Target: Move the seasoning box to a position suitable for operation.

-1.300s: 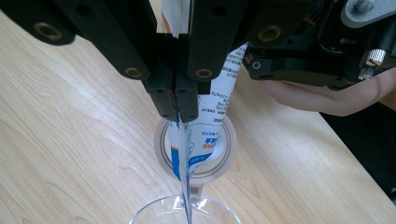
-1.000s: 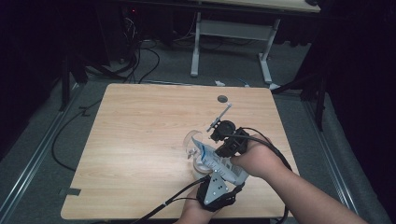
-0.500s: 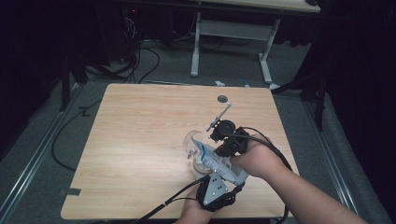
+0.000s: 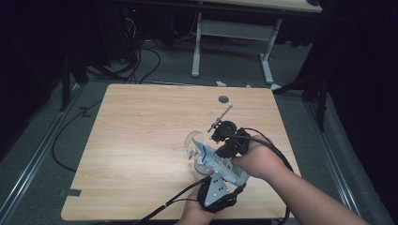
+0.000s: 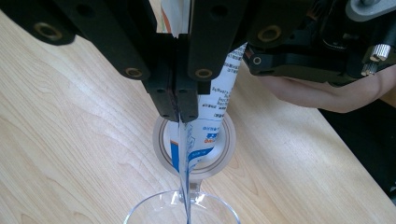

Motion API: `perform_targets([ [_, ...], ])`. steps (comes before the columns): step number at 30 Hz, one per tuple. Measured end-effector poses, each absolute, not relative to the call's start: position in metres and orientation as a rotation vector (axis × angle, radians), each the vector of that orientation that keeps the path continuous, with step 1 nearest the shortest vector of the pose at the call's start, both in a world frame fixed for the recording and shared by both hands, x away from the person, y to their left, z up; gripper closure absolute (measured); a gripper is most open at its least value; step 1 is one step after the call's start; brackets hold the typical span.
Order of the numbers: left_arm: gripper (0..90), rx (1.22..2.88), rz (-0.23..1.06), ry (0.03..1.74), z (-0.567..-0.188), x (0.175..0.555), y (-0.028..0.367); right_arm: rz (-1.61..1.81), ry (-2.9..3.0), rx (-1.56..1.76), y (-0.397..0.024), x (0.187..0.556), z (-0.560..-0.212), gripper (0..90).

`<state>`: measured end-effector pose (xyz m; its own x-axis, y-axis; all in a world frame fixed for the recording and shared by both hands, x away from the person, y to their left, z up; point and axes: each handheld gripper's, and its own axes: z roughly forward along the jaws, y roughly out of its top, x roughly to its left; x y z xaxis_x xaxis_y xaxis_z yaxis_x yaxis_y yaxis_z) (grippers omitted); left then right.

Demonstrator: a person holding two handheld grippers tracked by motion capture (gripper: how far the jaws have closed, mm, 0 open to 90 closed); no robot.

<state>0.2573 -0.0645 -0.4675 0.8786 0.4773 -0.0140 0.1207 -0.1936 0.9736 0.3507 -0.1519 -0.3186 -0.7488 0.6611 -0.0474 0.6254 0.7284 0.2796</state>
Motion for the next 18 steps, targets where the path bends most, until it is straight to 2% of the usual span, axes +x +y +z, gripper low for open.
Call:
perform_targets([
  [18,56.6,1.751,0.342,0.451,-0.4678,0.2568,-0.0645,0.375,2.788,1.036,-0.1508,0.3505,-0.3195,89.6],
])
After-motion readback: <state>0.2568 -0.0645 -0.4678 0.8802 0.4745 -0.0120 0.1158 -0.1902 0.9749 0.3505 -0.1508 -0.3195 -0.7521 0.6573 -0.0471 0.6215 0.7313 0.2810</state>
